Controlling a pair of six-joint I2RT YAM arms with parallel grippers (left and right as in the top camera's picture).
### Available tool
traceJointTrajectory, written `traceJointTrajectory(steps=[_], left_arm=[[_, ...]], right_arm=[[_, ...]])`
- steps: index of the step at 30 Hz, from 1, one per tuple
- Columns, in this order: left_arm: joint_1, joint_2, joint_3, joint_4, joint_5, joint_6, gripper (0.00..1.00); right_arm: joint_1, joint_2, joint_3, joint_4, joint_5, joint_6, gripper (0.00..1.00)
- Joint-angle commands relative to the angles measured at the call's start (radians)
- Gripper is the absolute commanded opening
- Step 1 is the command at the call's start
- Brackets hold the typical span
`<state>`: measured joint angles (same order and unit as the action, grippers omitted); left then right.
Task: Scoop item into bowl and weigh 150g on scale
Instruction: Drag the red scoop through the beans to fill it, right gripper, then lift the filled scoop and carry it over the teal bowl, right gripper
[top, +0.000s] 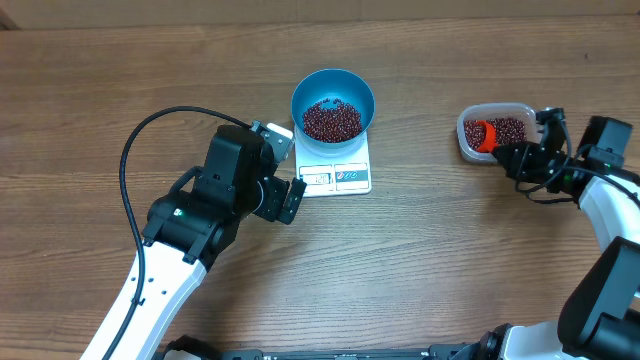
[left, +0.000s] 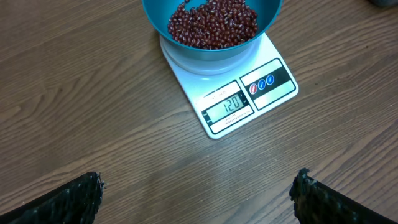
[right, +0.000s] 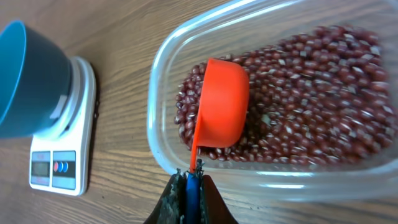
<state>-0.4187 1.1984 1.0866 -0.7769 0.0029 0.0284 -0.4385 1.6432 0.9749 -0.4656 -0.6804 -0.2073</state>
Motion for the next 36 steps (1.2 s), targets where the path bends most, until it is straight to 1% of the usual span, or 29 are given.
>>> traceJointTrajectory(steps=[1,6,13,21,27,36], left_arm=[[-0.003,0.006,-0.004,0.003,-0.008,-0.009,1.0],[-0.003,0.006,-0.004,0.003,-0.008,-0.009,1.0],[-0.003,0.006,-0.004,0.003,-0.007,-0.009,1.0],[-0.003,0.006,-0.004,0.003,-0.008,-0.009,1.0],[-0.003,0.006,-0.004,0.003,-0.008,-0.009,0.99],[-0.003,0.006,-0.004,0.003,-0.008,-0.009,1.0]], right_arm=[[-0.035,0.004,-0.005,0.003,-0.041,0.086,0.04],[-0.069,0.004,-0.005,-0.005,-0.116,0.088,0.04],[-0.126,0.004,-0.005,-0.001,-0.275,0.09,0.04],[-0.199,0.004,-0.005,-0.014,-0.361,0.103,0.04],[-0.207,0.004,-0.005,-0.021,-0.478,0.103,0.04],[-0.197,0.004,-0.005,-0.084,-0.616,0.114,0.04]])
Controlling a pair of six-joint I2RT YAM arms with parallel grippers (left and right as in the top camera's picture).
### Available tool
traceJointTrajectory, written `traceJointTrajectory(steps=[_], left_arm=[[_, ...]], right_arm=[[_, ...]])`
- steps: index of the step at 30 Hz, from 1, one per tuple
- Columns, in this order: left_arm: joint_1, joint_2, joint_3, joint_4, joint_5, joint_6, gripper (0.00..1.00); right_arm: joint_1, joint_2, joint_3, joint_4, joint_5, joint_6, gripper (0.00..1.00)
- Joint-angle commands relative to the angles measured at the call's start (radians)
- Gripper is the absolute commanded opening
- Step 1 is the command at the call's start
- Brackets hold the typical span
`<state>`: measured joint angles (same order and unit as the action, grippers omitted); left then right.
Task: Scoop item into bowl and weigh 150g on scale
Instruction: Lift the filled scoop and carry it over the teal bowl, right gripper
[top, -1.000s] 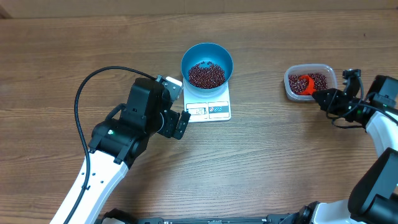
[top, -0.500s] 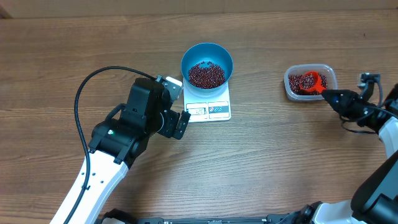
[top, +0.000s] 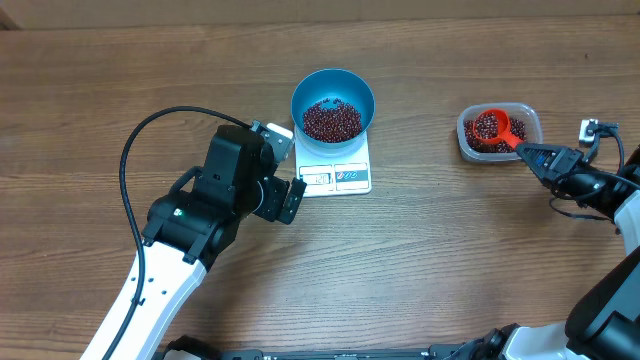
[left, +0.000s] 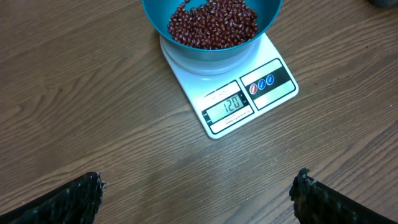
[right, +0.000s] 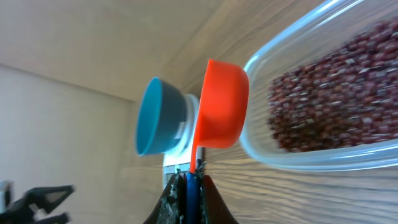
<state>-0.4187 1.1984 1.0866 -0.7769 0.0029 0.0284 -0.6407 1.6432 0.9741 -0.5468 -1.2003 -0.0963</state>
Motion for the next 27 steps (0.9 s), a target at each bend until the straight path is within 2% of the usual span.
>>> traceJointTrajectory(steps=[1,6,11,22,27], left_arm=[[-0.003,0.006,-0.004,0.003,-0.008,-0.009,1.0],[-0.003,0.006,-0.004,0.003,-0.008,-0.009,1.0],[-0.003,0.006,-0.004,0.003,-0.007,-0.009,1.0],[-0.003,0.006,-0.004,0.003,-0.008,-0.009,1.0],[-0.003,0.006,-0.004,0.003,-0.008,-0.009,0.99]], right_arm=[[0.01,0.004,-0.005,-0.006,-0.116,0.003,0.04],[0.07,0.004,-0.005,-0.008,-0.163,0.003,0.04],[0.189,0.004,-0.005,0.029,-0.163,0.031,0.04],[0.405,0.004,-0.005,0.41,-0.116,0.41,0.04],[0.486,0.004,-0.005,0.551,-0.056,0.533,0.04]])
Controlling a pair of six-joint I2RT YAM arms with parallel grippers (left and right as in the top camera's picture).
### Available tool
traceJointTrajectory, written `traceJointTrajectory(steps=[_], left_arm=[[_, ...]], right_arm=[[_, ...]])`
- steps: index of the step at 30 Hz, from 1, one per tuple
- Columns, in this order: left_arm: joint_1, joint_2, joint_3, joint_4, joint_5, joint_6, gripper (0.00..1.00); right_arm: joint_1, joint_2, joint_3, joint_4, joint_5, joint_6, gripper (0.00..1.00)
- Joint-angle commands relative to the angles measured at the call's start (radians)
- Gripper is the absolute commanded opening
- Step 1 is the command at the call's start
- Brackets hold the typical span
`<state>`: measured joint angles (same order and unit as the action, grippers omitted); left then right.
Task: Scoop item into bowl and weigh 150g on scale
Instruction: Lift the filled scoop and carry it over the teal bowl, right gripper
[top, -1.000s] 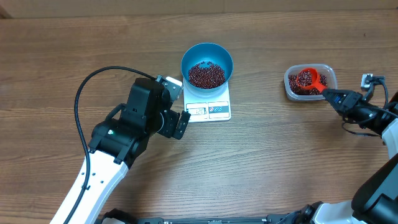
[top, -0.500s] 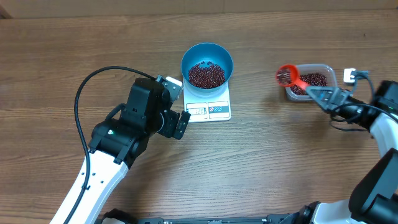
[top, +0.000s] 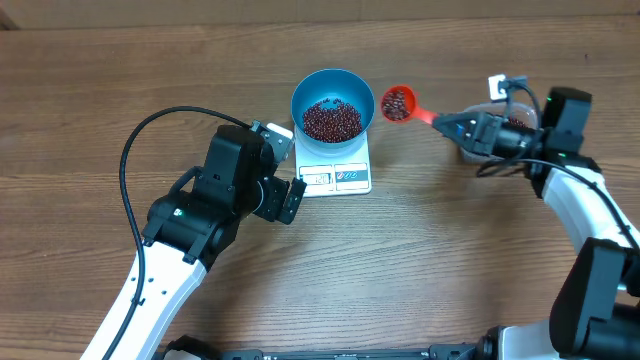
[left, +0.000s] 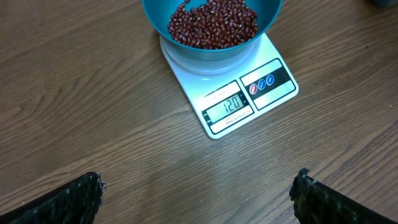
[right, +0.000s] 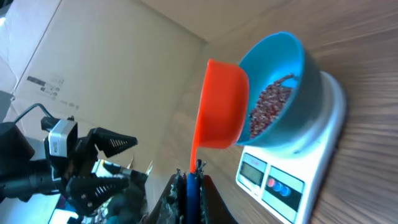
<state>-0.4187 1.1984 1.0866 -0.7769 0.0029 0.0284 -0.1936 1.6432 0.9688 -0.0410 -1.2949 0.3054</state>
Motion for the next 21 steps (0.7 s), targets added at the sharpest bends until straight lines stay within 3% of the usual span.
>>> traceJointTrajectory(steps=[1,7,13,17,21], left_arm=[[-0.003,0.006,-0.004,0.003,-0.008,-0.009,1.0],[-0.003,0.006,-0.004,0.003,-0.008,-0.009,1.0],[-0.003,0.006,-0.004,0.003,-0.008,-0.009,1.0],[-0.003,0.006,-0.004,0.003,-0.007,-0.009,0.99],[-0.002,0.006,-0.004,0.003,-0.008,-0.009,0.99]], right_arm=[[0.056,0.004,0.001,0.07,0.054,0.151,0.04],[0.157,0.004,0.001,0.205,0.157,0.17,0.04],[0.238,0.004,0.001,0.232,0.39,0.146,0.04],[0.284,0.004,0.001,0.231,0.479,0.031,0.04],[0.322,0.004,0.001,0.227,0.494,-0.172,0.04]])
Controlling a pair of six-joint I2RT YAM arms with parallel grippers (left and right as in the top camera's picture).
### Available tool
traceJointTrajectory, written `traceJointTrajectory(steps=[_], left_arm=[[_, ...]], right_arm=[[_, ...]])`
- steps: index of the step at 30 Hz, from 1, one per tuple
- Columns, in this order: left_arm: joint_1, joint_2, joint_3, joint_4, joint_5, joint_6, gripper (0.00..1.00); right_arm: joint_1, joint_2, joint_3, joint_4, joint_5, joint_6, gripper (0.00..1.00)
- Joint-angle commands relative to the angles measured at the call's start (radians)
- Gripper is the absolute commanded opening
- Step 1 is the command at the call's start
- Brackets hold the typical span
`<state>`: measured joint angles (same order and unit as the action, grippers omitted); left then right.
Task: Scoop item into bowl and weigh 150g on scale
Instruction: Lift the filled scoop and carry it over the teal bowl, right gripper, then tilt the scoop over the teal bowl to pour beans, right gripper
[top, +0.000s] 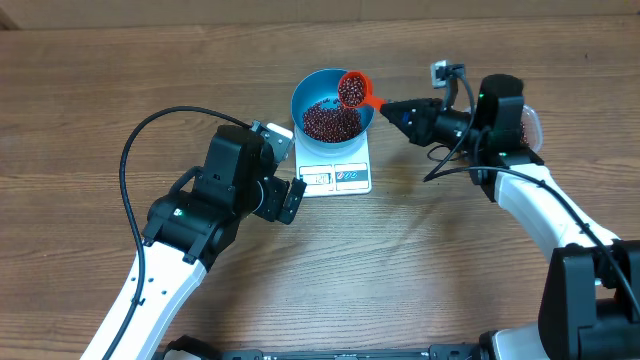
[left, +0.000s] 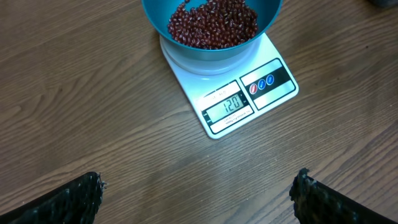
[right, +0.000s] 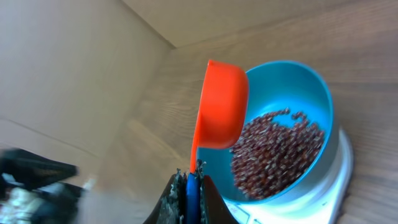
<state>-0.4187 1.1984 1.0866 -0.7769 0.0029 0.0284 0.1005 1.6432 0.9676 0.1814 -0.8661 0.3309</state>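
A blue bowl (top: 311, 90) of red beans (top: 330, 120) stands on the white scale (top: 338, 177), whose display (left: 229, 105) reads 120. My right gripper (top: 391, 110) is shut on the handle of an orange scoop (top: 352, 90) full of beans, held over the bowl's right rim; the right wrist view shows the scoop (right: 219, 112) above the bowl (right: 311, 93). My left gripper (left: 196, 193) is open just in front of the scale, nothing between its fingers.
A clear container (top: 530, 128) peeks out behind my right arm at the right. A black cable (top: 140, 140) loops from the left arm over the table. The table's far edge runs along the top of the overhead view.
My right gripper has moved left with the loaded scoop, from just right of the bowl to over the bowl's right rim. The left arm and the 120 reading are unchanged.
The scoop was first down in the bean container at the right. Then it was held lifted over the container with beans in it. Then it was beside the bowl, and now over the bowl's rim. The scale has read 120 throughout.
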Motion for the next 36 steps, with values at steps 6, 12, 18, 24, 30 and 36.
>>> traceJointTrajectory(steps=[6,12,18,24,30,36], left_arm=[[-0.002,0.006,-0.004,0.003,-0.008,-0.009,1.0],[-0.002,0.006,-0.004,0.003,-0.007,-0.009,0.99],[-0.001,0.006,-0.004,0.003,-0.007,-0.009,0.99],[-0.001,0.006,-0.004,0.003,-0.007,-0.009,1.0],[-0.001,0.006,-0.004,0.003,-0.007,-0.009,0.99],[-0.001,0.006,-0.004,0.003,-0.007,-0.009,0.99]], right_arm=[[0.051,0.004,0.002,-0.003,0.066,-0.393,0.04],[0.051,0.004,0.002,-0.003,0.119,-0.393,0.04],[0.051,0.004,0.002,-0.003,0.133,-0.392,0.04],[0.051,0.004,0.002,-0.003,0.133,-0.393,0.04],[0.051,0.004,0.002,-0.004,0.133,-0.393,0.04],[0.051,0.004,0.002,-0.003,0.192,-0.392,0.04]])
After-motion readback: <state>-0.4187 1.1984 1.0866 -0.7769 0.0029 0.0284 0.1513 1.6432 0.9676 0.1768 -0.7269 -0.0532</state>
